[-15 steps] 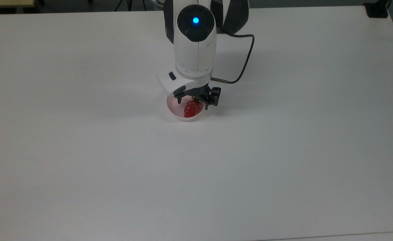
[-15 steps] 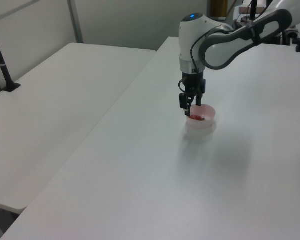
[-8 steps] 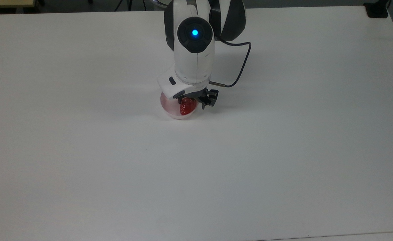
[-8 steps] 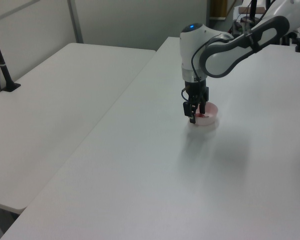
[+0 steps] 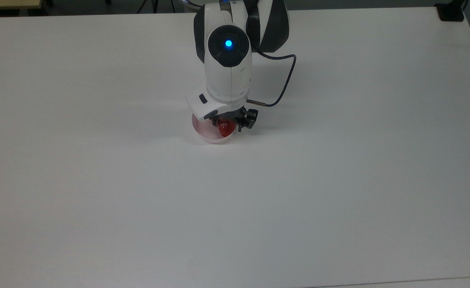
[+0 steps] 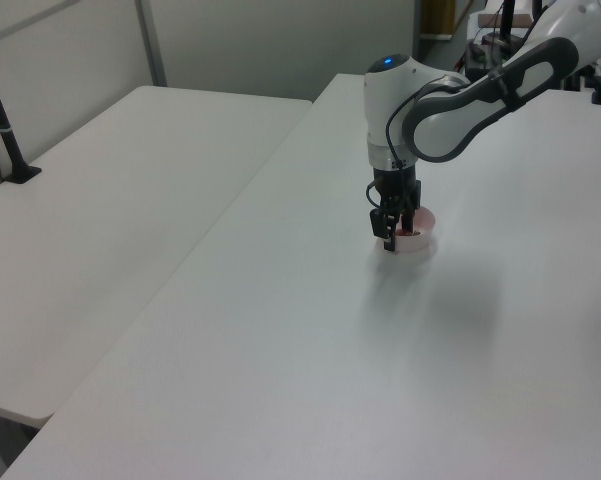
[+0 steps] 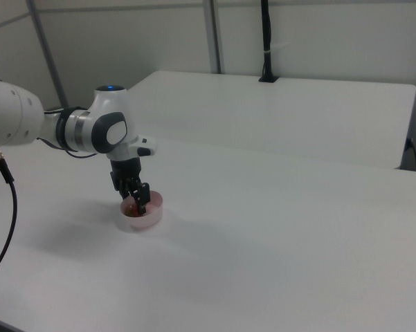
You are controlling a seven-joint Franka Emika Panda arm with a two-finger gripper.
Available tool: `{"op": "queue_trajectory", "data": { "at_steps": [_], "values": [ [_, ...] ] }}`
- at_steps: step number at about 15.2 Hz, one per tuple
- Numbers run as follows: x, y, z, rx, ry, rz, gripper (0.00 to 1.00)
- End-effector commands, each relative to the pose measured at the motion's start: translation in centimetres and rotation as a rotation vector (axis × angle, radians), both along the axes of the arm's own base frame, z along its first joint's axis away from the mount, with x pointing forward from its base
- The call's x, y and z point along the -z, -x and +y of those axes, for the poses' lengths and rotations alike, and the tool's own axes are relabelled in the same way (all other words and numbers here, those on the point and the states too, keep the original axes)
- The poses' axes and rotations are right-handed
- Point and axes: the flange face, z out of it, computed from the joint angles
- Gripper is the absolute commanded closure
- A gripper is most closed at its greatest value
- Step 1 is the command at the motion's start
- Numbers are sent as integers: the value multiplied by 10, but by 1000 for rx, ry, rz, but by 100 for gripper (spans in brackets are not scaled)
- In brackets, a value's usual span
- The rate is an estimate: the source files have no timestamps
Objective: Pick up strawberry from bowl
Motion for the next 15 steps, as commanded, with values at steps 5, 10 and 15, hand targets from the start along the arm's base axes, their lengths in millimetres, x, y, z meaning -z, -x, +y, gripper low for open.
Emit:
{"op": "queue_trajectory", "data": {
  "at_steps": [5,10,15],
  "values": [
    [-30,-6,9,-5,-39,-64,19],
    [-77,-16,12,18,-87,-102,14],
    [-89,-9,-17,31,-110,-37,16]
  ]
}}
